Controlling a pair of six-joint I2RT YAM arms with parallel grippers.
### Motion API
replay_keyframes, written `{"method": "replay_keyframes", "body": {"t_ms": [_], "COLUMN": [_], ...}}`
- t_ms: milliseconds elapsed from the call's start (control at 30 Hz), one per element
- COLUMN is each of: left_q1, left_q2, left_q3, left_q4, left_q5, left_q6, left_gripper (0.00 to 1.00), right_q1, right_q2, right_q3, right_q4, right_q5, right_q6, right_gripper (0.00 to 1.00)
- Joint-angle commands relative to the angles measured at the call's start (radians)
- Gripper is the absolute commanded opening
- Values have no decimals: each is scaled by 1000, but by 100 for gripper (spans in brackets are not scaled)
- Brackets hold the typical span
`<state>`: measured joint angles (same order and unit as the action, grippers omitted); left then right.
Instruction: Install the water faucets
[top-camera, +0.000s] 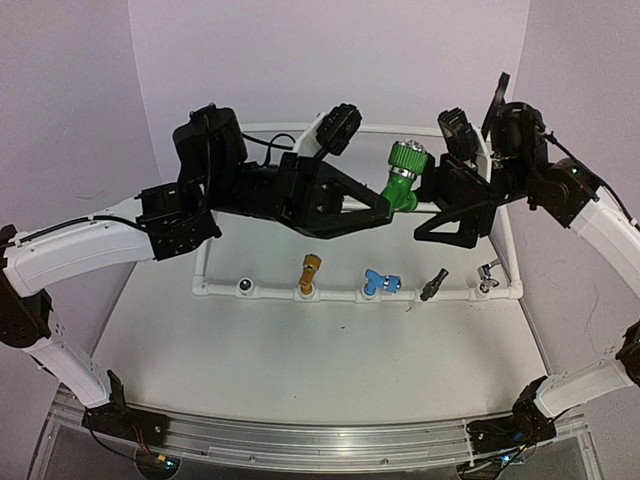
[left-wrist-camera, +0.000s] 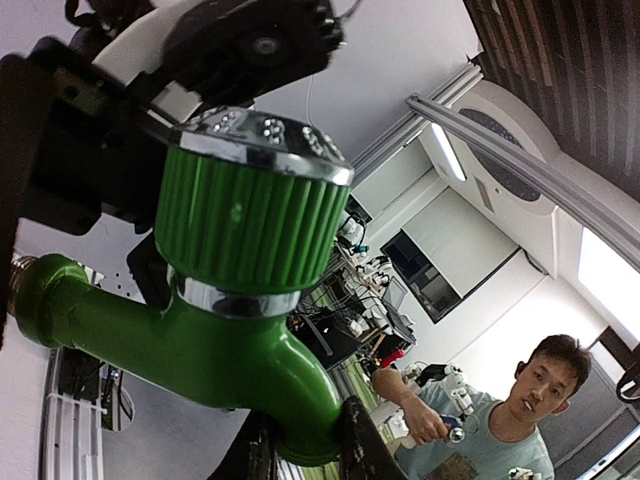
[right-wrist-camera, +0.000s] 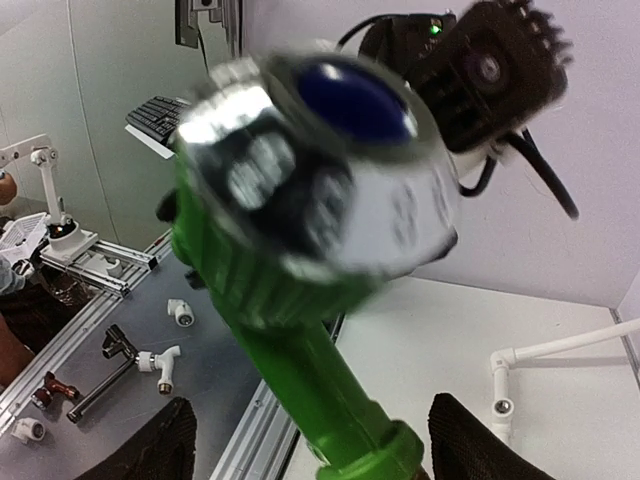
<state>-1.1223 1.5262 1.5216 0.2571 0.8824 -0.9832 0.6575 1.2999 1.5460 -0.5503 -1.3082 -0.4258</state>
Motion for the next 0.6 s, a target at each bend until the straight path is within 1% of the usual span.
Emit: {"method": "replay_keyframes", "body": {"t_ms": [0,167,233,467,567], "left_q1": [20,28,30,32,32], "left_q2": [-7,-13,-14,-11,-7], "left_q3": [-16,-35,-40,-49,-48], "left_q4": [125,156,162,213,221], "left_q5": [31,21,19,30,38], "left_q6": [-66,-80,-85,-105,-111], "left_gripper": [0,0,0,0,0], "right_q1": [10,17,21,35,38], "right_q2": [-14,-10,-9,-4,-4], "right_q3": [48,27,19,-1,-5], "right_q4": [-8,-10,-11,-11,-11], "right_q5": [-48,-28,-18,-8,-7], "right_q6": [12,0,-5,-10,-12], "right_gripper": [69,58,55,54,50]}}
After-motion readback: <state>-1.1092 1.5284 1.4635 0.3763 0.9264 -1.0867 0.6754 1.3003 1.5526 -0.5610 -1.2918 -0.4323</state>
